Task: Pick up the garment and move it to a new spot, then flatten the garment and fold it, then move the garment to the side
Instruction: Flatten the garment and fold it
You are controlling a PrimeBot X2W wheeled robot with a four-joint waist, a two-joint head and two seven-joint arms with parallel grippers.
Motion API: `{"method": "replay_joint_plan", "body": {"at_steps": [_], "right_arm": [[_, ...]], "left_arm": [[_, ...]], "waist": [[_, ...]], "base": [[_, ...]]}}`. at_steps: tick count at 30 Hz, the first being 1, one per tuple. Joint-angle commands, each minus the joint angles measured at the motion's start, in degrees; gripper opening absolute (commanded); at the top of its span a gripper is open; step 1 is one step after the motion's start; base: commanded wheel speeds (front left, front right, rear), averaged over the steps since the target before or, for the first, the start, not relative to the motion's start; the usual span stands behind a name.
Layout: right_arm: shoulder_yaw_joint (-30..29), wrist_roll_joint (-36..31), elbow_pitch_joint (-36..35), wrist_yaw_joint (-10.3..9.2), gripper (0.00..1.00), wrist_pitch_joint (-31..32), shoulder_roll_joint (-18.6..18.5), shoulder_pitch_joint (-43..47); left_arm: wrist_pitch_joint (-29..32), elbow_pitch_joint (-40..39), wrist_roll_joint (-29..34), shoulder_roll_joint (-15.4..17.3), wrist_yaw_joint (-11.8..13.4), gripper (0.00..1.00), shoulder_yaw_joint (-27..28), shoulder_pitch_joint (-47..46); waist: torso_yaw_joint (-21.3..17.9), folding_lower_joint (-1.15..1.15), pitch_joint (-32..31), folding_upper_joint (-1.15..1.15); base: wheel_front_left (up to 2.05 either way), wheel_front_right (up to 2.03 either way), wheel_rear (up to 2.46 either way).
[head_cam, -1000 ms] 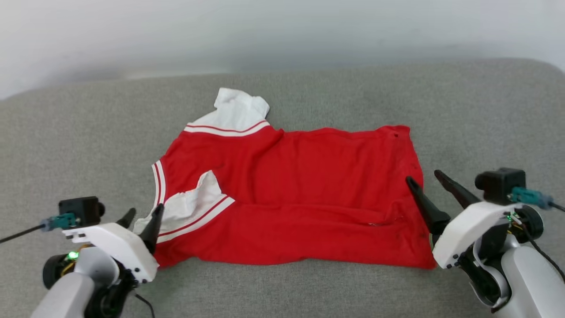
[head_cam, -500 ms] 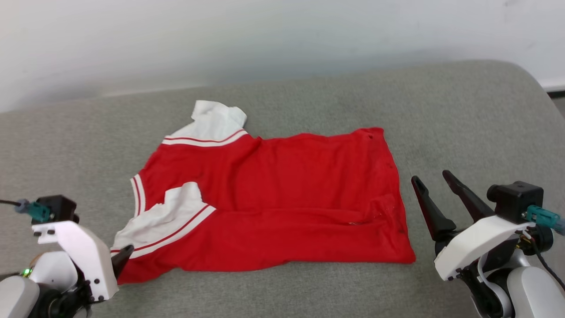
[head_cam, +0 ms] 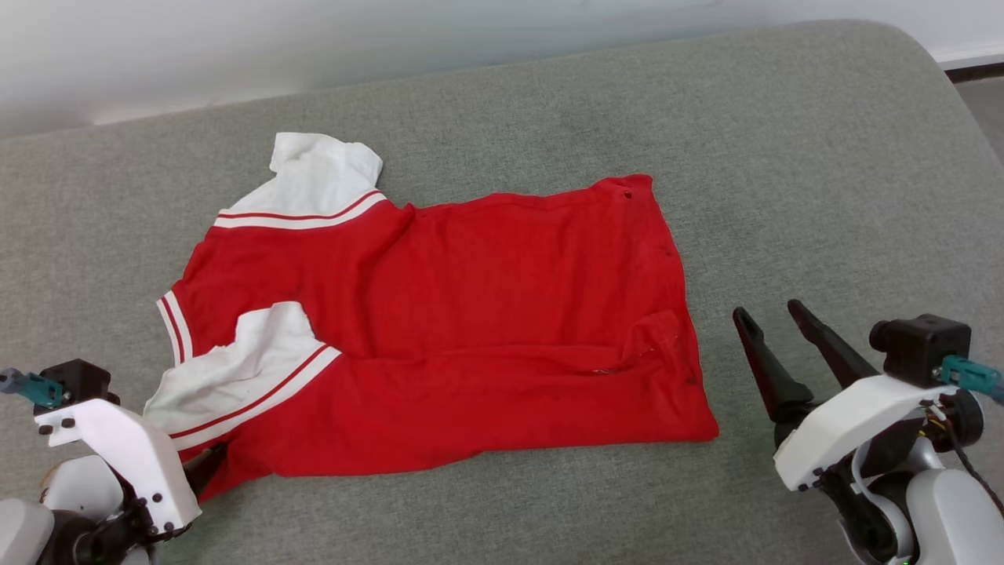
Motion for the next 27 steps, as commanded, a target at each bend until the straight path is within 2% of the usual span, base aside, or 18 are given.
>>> {"method": "replay_joint_plan", "body": {"at_steps": [1,8,14,18,21,27], "right_arm": [[-0.54,0.42,0.11,-0.03,1.0,0.62,-0.36,-0.47],[-2.77,3.51,0.4,-0.04,1.0,6.49,-2.18,-1.14],[-2.75,6.97,2.57,-0.04,1.0,21.49,-5.7,-1.44],[-1.47,8.32,3.96,-0.04,1.0,29.58,-6.62,-2.05],[0.35,8.62,5.79,-0.03,1.0,32.19,-6.07,-3.57],[4.09,8.92,13.04,-0.04,1.0,33.2,-3.14,-6.97]], "left_arm": [[-0.07,1.48,-0.63,-2.79,-0.77,0.0,-1.81,0.86],[-1.04,3.0,-1.6,-4.41,-2.55,0.0,-1.84,-0.22],[-4.01,0.58,0.19,-3.35,-3.24,0.0,-0.59,-1.95],[-5.09,-1.64,1.6,-3.08,-2.99,0.0,-0.6,-2.89],[-5.23,-2.79,2.05,-3.36,-2.73,0.0,-0.85,-3.65],[-5.44,-2.83,2.67,-4.35,-3.0,0.0,-1.94,-4.76]], "waist": [[0.13,0.0,-0.08,0.0],[1.43,0.0,-1.76,0.0],[3.09,0.0,-3.18,0.0],[4.55,0.0,-2.89,0.0],[5.5,0.0,-2.11,0.0],[6.86,0.0,-0.4,0.0]], "base": [[0.0,0.0,0.0],[0.0,0.0,0.0],[0.0,0.0,0.0],[0.0,0.0,0.0],[0.0,0.0,0.0],[0.0,0.0,0.0]]}}
